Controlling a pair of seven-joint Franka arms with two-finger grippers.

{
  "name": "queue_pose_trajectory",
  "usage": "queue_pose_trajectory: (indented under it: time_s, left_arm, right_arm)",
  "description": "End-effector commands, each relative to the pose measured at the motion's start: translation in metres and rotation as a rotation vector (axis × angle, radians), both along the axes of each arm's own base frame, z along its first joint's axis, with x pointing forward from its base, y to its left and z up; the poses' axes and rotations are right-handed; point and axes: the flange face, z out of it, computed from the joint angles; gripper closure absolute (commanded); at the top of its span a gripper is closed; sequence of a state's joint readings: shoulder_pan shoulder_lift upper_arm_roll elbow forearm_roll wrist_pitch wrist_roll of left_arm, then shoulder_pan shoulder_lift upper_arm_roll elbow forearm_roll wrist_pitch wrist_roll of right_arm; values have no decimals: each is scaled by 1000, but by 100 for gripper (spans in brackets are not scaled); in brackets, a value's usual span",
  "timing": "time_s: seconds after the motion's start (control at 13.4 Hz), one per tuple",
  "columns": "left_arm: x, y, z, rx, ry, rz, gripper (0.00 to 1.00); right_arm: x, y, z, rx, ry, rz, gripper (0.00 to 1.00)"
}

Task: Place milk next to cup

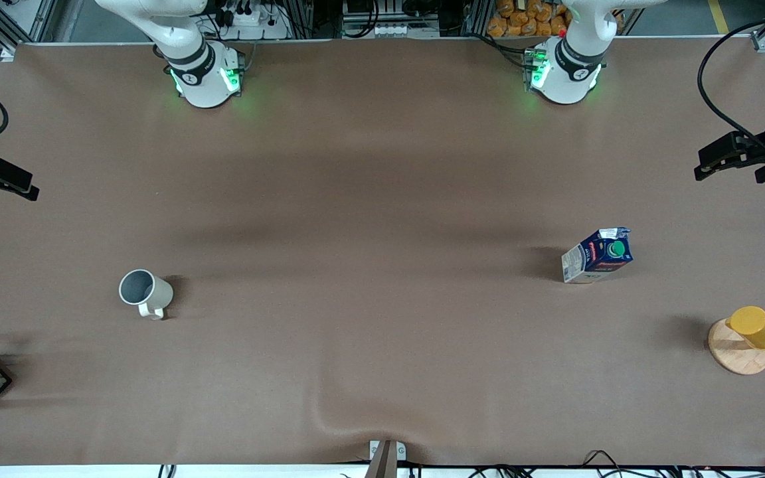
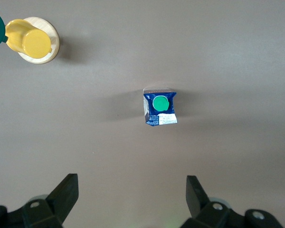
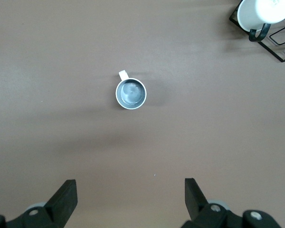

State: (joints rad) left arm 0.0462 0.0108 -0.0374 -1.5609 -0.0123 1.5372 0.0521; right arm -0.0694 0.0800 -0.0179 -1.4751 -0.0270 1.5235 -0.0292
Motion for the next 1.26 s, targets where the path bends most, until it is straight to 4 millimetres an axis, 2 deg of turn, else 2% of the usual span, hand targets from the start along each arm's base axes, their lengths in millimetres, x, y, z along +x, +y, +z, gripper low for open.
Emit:
queue_pose_trajectory:
  time_s: [0.0, 0.52, 0.89, 1.04, 1.19]
  left_arm:
    - [6, 0, -11, -28, 15, 19, 0]
    - [31, 11, -59, -30, 62, 43, 0]
    - [34, 1, -123, -44, 66, 88, 0]
    - [44, 1, -151, -45, 70, 91, 0]
    - [53, -11, -179, -45, 87, 100, 0]
  right_arm:
    - [3, 4, 6, -8, -8, -8, 0]
    - [2, 3, 6, -9, -5, -7, 0]
    - [3, 5, 7, -5, -10, -5, 0]
    - [3, 5, 7, -5, -10, -7, 0]
    - [3, 5, 7, -5, -10, -7, 0]
